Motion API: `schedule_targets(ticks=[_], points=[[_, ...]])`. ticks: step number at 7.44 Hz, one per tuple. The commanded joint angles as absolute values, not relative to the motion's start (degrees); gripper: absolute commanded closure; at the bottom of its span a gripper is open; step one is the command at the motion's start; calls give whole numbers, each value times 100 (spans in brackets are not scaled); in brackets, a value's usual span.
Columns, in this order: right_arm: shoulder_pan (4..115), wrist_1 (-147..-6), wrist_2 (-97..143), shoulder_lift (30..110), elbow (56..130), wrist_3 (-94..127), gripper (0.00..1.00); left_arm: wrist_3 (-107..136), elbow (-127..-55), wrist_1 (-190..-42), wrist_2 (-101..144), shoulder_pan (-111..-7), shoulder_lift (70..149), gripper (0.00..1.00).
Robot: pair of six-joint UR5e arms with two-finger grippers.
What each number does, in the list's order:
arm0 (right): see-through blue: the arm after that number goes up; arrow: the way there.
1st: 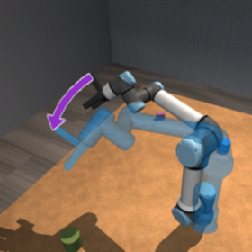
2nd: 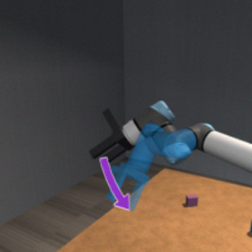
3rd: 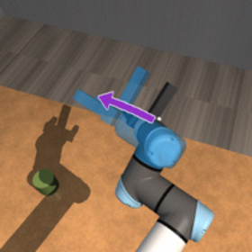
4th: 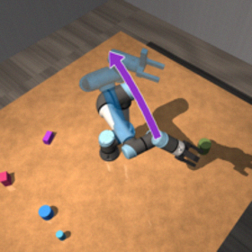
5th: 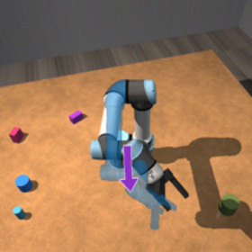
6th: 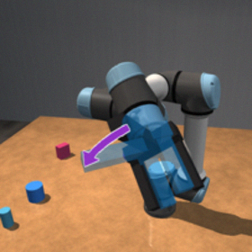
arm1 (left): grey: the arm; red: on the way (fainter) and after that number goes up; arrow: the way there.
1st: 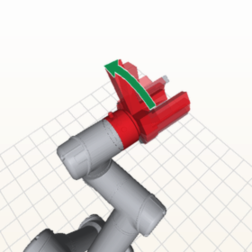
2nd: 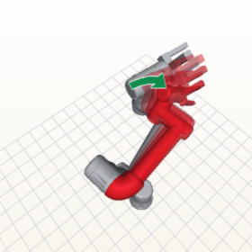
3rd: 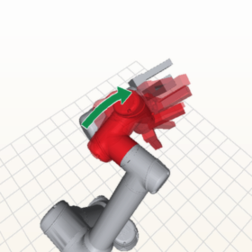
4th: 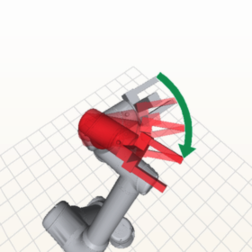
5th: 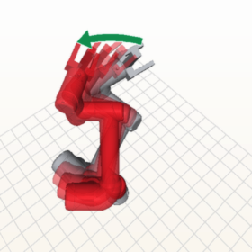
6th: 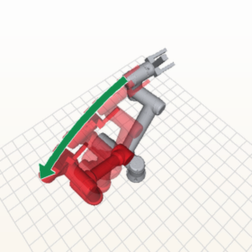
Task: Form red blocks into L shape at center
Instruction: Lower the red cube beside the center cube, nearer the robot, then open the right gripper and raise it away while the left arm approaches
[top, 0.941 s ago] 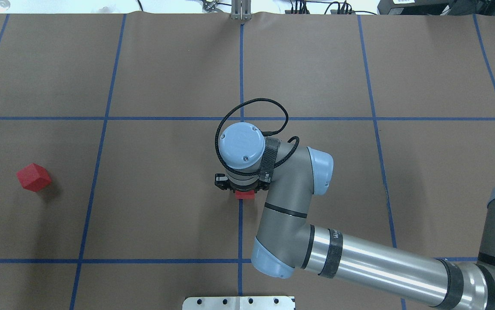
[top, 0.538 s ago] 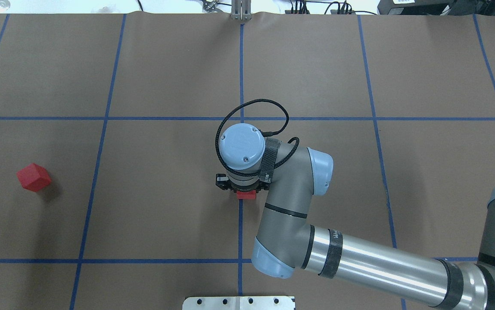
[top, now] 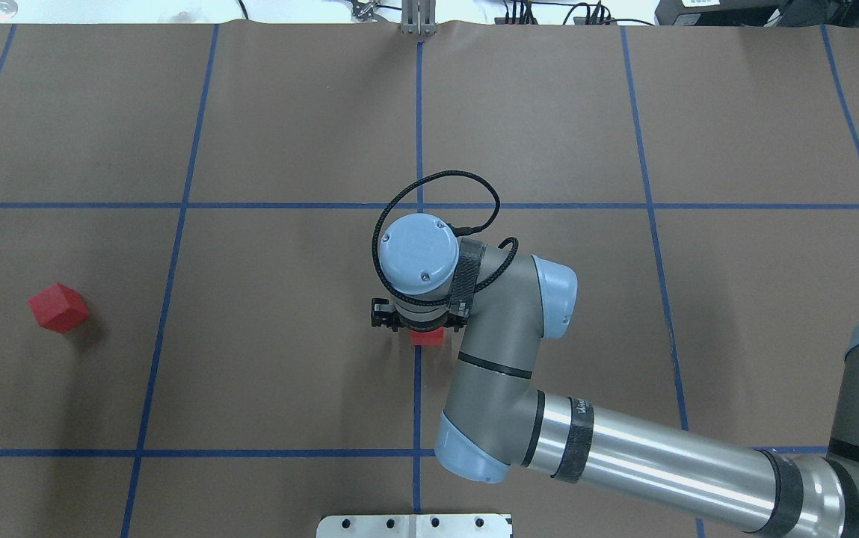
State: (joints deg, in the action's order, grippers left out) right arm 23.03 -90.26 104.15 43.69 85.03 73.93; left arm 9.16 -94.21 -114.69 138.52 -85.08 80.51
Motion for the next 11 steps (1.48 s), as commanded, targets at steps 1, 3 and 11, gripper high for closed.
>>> schedule_targets(ticks=[1, 3, 11], points=[[2311, -9035, 10415, 4368, 8543, 7392, 0, 1071, -9431, -11470, 13852, -8508, 8077, 0], [2443, -9053, 10485, 4516, 8805, 7392, 0, 1878, -9553, -11461, 13939, -8395, 8331, 0], [3805, -9317, 11452, 5905, 10477, 7261, 0, 7749, -10371, -11617, 13667, -6146, 8394, 0]])
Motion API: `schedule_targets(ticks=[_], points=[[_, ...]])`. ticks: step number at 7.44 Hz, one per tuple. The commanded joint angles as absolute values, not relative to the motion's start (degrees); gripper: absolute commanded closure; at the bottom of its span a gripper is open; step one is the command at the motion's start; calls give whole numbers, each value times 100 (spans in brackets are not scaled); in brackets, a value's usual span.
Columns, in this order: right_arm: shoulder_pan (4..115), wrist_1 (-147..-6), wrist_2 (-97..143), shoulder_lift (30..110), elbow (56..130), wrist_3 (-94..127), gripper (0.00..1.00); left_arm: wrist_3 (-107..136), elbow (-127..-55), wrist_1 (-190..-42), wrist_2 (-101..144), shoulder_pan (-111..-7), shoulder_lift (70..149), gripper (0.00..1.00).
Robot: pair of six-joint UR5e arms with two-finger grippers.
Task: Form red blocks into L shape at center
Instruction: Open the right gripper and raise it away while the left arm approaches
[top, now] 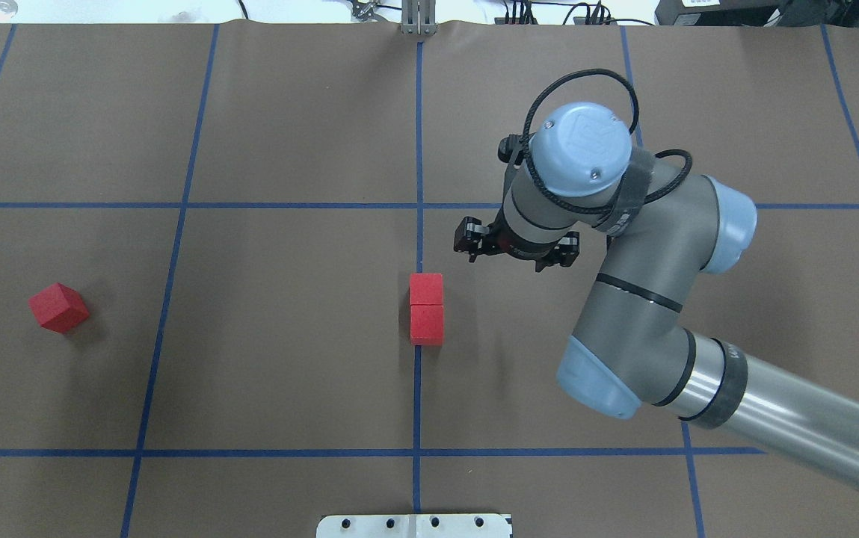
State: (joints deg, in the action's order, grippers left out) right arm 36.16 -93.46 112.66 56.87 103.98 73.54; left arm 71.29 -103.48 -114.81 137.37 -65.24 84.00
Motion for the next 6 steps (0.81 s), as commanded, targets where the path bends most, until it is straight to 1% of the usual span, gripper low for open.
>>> schedule_targets(ticks=[1, 3, 6], points=[[3797, -9308, 11435, 5941, 10450, 7216, 0, 8091, -10362, -11689, 13615, -5935, 8411, 0], [3806, -9308, 11417, 6029, 10450, 7207, 0, 8095, -10284, -11681, 12993, -5408, 8411, 0], [3806, -9308, 11417, 6029, 10459, 7207, 0, 8095, -10011, -11681, 12929, -5265, 8499, 0]])
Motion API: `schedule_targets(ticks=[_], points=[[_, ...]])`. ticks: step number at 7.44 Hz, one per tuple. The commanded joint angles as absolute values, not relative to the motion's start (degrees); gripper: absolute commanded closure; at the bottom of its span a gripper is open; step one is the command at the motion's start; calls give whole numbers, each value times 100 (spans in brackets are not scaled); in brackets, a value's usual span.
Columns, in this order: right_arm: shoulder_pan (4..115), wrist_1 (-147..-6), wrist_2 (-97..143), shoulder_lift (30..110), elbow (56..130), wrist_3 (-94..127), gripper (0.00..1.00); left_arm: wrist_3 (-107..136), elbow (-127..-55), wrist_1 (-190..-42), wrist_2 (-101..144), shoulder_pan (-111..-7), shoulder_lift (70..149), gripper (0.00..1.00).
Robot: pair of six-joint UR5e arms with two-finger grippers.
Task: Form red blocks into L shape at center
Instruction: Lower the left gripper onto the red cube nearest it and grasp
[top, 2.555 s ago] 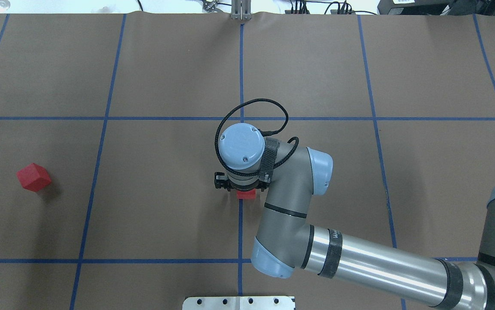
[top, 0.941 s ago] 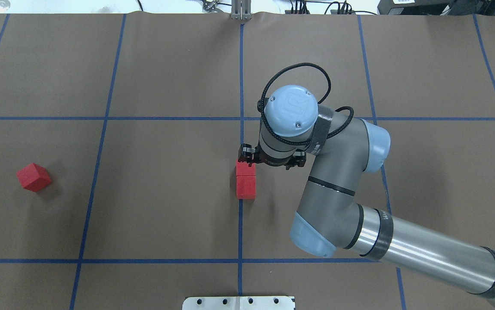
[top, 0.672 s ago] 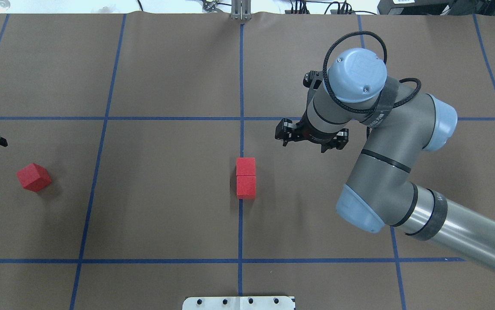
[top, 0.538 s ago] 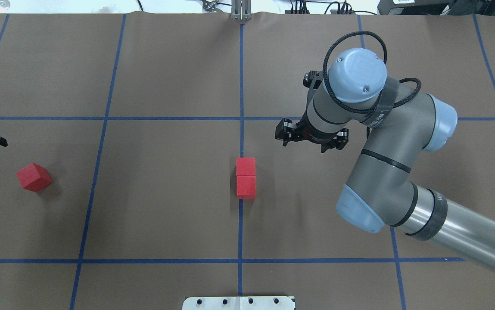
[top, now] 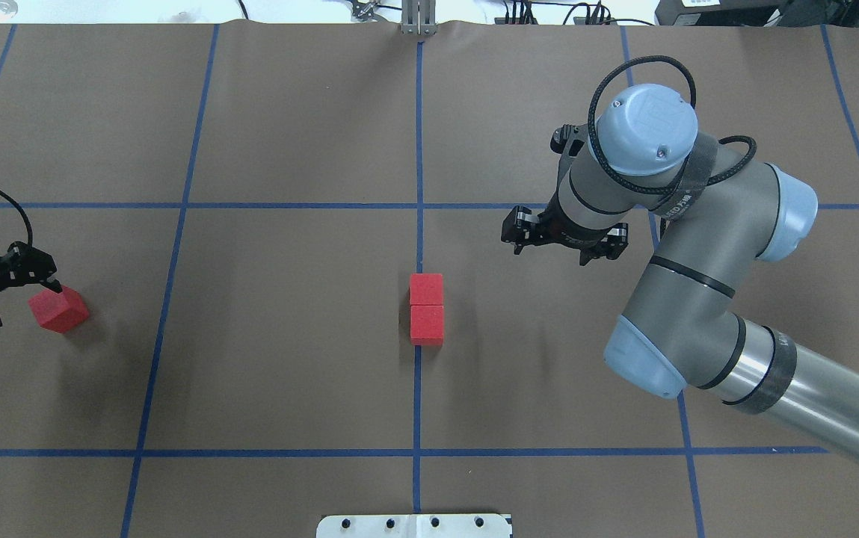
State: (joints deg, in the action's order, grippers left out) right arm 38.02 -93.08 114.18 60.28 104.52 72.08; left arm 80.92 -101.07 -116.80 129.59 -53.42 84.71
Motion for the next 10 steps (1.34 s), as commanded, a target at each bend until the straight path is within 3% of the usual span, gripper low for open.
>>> schedule_targets(ticks=[1, 10], points=[[3797, -9308, 11408, 6029, 10459, 7207, 0, 8103, -9993, -11672, 12929, -5256, 8595, 0], [3806, -9308, 11408, 6038, 10477, 7216, 0, 8095, -9545, -11698, 12929, -5107, 8921, 4]])
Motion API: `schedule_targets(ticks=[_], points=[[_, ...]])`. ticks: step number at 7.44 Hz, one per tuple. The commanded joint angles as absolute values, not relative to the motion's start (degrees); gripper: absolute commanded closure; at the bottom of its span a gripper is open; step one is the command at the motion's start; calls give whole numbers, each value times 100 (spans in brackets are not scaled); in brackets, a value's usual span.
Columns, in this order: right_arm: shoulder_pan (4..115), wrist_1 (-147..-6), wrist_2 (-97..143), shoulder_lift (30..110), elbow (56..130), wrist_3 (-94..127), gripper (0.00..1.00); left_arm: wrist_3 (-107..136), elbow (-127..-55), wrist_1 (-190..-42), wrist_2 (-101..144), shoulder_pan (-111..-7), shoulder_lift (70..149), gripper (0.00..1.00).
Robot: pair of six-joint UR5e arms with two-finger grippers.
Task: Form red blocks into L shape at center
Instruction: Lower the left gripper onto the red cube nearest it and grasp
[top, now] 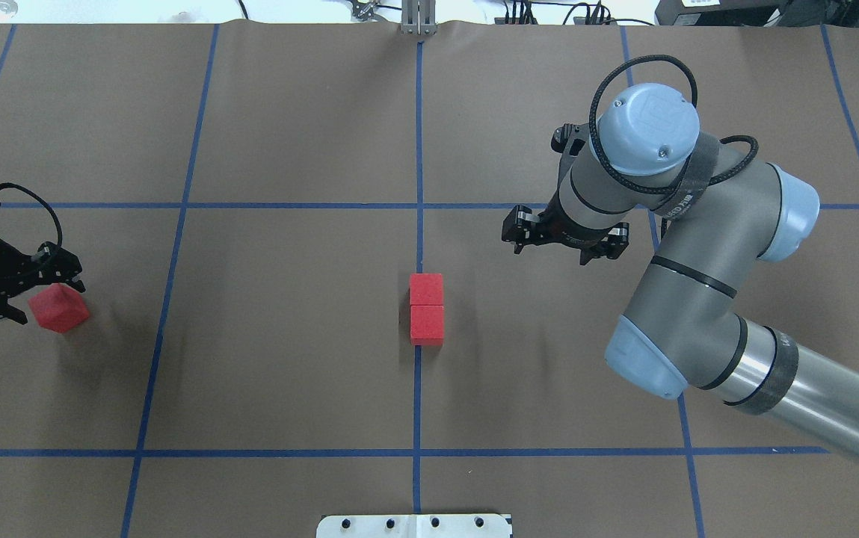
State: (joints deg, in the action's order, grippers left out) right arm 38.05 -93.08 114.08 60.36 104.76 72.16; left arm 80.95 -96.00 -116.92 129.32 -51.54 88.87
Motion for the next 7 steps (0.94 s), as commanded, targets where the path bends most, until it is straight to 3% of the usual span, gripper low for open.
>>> schedule_targets(ticks=[1, 2, 3, 4, 5, 7], points=[[3806, -9308, 11408, 6047, 10477, 7216, 0, 8095, -9519, -11698, 12929, -5072, 8921, 6], [3806, -9308, 11408, 6047, 10477, 7216, 0, 8095, -9519, -11698, 12929, -5071, 8921, 18], [3806, -9308, 11408, 6047, 10468, 7216, 0, 8095, -9510, -11690, 12911, -5071, 8921, 43], [3806, -9308, 11408, 6056, 10468, 7216, 0, 8095, -9510, -11689, 12824, -5071, 8930, 80], [3806, -9308, 11408, 6056, 10468, 7216, 0, 8103, -9510, -11663, 12832, -5071, 8999, 100], [3875, -9308, 11408, 6073, 10468, 7216, 0, 8226, -9719, -11201, 12884, -5071, 9428, 100]])
